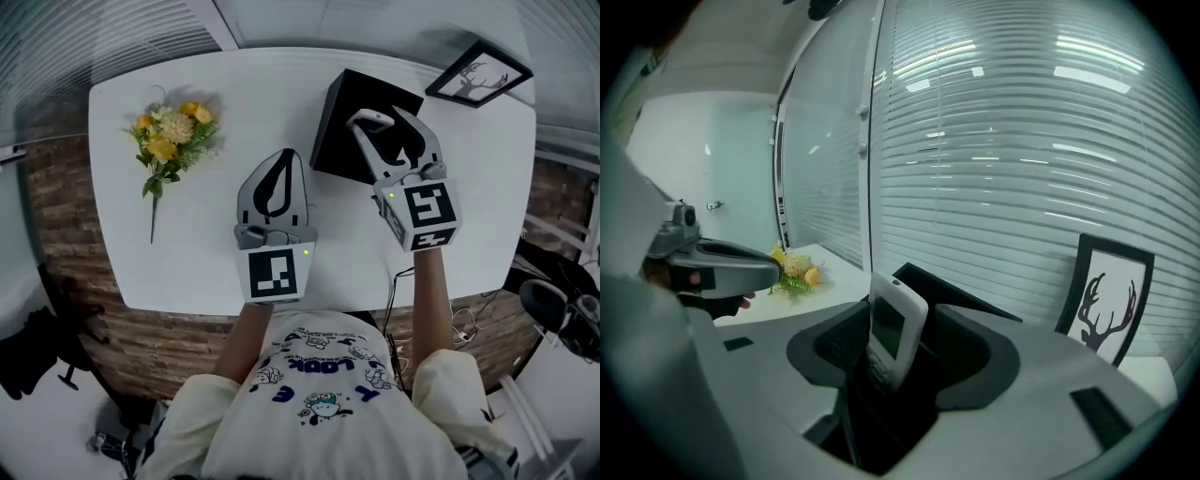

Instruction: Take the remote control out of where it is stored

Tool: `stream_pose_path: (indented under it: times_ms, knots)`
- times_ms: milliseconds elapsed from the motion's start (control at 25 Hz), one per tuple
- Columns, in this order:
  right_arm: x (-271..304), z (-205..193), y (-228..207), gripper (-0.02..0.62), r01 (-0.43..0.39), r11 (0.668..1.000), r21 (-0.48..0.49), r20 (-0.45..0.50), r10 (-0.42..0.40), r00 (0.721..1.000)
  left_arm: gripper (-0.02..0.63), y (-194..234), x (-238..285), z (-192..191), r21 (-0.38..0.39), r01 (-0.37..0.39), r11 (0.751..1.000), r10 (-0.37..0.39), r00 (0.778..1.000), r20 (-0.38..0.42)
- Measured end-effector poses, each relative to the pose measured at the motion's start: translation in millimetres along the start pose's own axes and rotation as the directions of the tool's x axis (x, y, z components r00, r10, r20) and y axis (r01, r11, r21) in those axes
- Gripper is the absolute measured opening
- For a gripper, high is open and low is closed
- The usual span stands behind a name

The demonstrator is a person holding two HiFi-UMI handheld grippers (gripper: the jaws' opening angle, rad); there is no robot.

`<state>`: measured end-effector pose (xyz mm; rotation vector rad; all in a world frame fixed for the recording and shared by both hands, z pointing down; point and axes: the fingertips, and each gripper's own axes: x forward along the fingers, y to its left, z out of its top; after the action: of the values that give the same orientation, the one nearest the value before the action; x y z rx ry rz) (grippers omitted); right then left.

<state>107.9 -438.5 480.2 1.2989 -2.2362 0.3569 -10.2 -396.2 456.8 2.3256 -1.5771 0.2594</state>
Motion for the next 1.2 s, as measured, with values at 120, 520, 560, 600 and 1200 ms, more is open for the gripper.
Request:
stream_pose_path:
  times_ms: [120, 520, 560, 600, 1200]
  knots:
    - [3.6, 1.6, 1.4, 0.222, -0.036, 0.999, -0.003, 0.014, 0.036, 0.999, 0.018, 1.5, 1.0, -2.1, -0.002, -0.001, 1.000, 0.001, 1.000, -0.005]
    - [0.4, 0.5, 8.2, 0.143, -0.082, 0.997, -0.015, 0.018, 0.082, 0.996, 0.018, 3.0, 2.1, -7.2, -0.003, 0.001, 1.000, -0.001, 1.000, -0.020]
    - [-0.3, 1.1, 9.1, 0.138, -0.083, 0.996, -0.013, 0.020, 0.084, 0.996, 0.018, 2.5, 1.7, -7.4, -0.005, 0.003, 1.000, -0.003, 1.000, -0.020]
    - [-1.1, 1.0, 10.3, 0.132, -0.086, 0.996, -0.012, 0.020, 0.086, 0.996, 0.018, 2.2, 1.3, -7.6, -0.005, 0.004, 1.000, -0.004, 1.000, -0.020]
    - [-16.0, 9.4, 10.0, 0.084, -0.046, 0.999, 0.003, 0.096, 0.045, 0.994, 0.018, -1.5, -14.5, -5.2, 0.004, 0.004, 1.000, -0.004, 1.000, -0.006]
